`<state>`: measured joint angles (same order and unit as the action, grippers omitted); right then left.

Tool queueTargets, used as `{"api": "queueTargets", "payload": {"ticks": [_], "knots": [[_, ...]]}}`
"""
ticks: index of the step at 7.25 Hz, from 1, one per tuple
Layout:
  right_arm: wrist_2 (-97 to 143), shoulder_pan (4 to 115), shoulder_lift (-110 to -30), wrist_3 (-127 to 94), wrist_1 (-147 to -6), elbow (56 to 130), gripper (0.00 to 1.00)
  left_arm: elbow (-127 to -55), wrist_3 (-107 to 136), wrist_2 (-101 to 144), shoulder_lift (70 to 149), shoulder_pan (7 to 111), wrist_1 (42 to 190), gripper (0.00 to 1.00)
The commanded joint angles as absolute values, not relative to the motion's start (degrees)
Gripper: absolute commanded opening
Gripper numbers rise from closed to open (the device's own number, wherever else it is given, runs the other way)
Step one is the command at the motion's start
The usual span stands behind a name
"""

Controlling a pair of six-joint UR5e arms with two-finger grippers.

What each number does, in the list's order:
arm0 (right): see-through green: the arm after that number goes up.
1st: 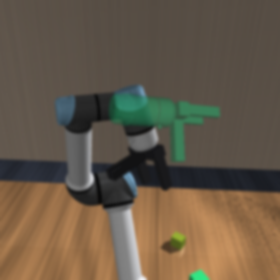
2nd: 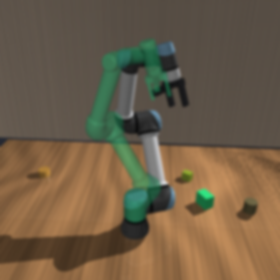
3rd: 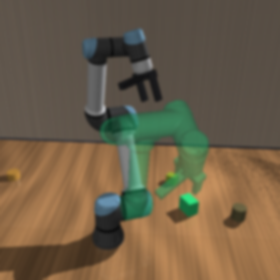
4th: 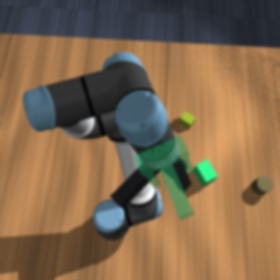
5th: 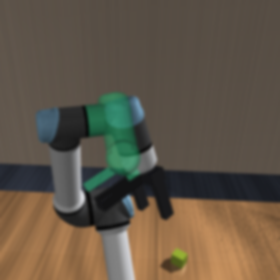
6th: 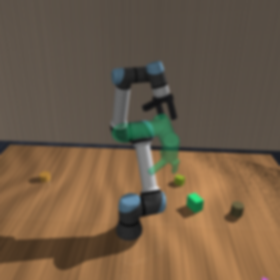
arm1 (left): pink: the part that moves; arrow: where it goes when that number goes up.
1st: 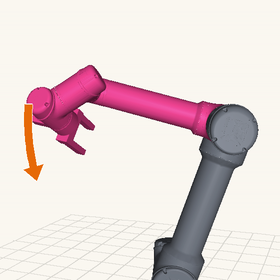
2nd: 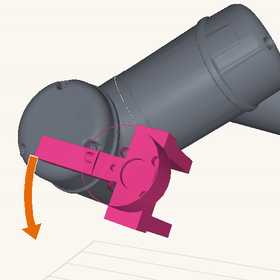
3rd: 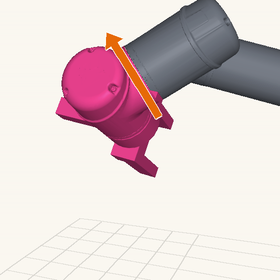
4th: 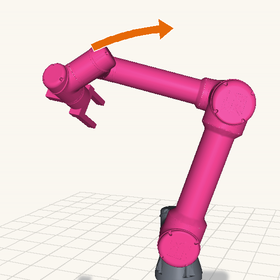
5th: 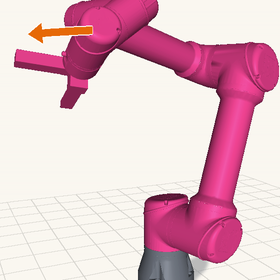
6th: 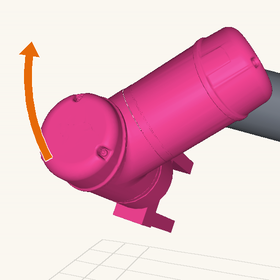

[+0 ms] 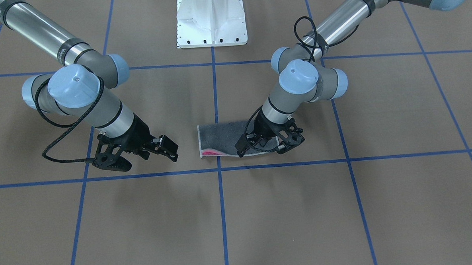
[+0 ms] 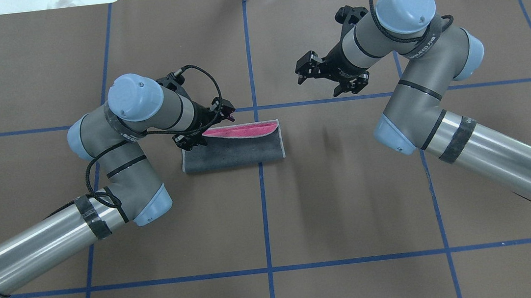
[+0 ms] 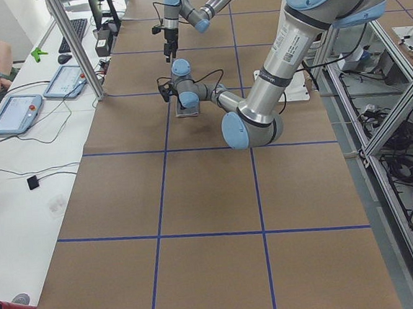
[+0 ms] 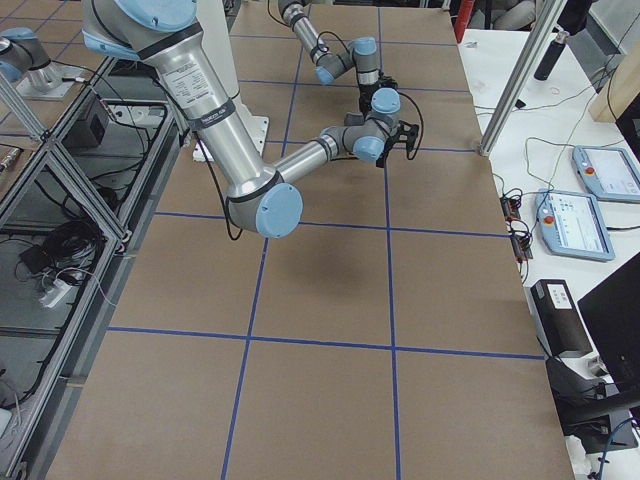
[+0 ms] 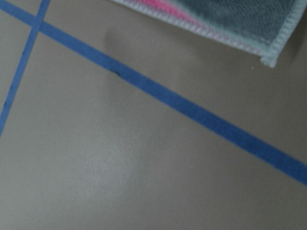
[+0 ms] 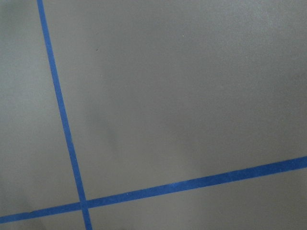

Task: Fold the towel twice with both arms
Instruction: 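Press the folded towel flat with the left gripper while the right arm withdraws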

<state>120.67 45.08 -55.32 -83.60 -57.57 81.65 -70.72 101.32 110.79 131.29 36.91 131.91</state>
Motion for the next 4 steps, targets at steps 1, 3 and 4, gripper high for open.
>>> {"api": "queueTargets", "payload": {"ticks": [1,3,4], "knots": [[120.67,45.09,-55.2,-83.58,-57.57,81.65,0.99,-67.16,101.16,110.83,134.46,38.14,132.19,1.0],[123.73,45.09,-55.02,-84.46,-57.92,81.82,0.99,-67.24,100.99,111.09,134.74,39.98,132.19,1.0],[124.27,44.65,-55.28,-85.77,-58.01,82.0,0.99,-67.5,100.81,111.62,134.74,41.21,132.1,1.0]]}}
